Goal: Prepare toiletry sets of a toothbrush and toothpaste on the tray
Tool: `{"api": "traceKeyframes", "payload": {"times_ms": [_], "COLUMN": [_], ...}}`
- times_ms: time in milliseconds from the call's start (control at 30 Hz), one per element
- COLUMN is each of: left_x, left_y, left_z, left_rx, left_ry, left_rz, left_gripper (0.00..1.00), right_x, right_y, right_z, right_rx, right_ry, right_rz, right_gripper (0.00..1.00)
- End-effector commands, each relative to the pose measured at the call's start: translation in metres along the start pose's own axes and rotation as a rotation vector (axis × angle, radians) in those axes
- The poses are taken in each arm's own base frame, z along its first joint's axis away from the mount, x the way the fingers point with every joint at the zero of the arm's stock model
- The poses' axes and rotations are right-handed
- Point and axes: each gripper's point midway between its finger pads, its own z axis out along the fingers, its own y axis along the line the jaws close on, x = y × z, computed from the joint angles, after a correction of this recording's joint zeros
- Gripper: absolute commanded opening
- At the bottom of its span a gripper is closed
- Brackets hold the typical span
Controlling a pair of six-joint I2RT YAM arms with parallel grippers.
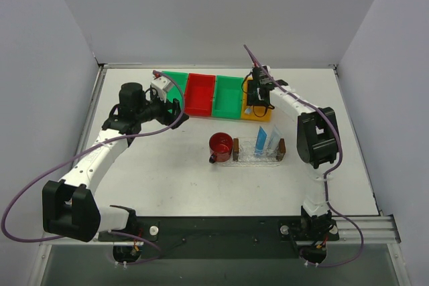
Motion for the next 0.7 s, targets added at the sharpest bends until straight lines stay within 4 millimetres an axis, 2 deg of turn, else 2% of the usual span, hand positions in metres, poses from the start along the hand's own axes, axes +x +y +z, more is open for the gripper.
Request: {"api": "traceKeyframes", "payload": {"times_ms": [0,667], "left_x": [-0.01,-0.004], "left_y": [-0.006,-0.006], "left_z": [-0.004,0.0], "left_rx": [0.029,0.043], "left_ry": [-0.038,-0.019], "left_rz": [0.04,0.033], "left_gripper": [0.88,0.88], "right_x": [-0.008,-0.002], "right_y": [-0.002,0.003], "right_z": [0.004,0.018], "right_rx": [0.008,-0.014], "right_ry": [-0.002,0.025], "right_rz": [0.019,0.022], "right_gripper": [0.37,0.34]}}
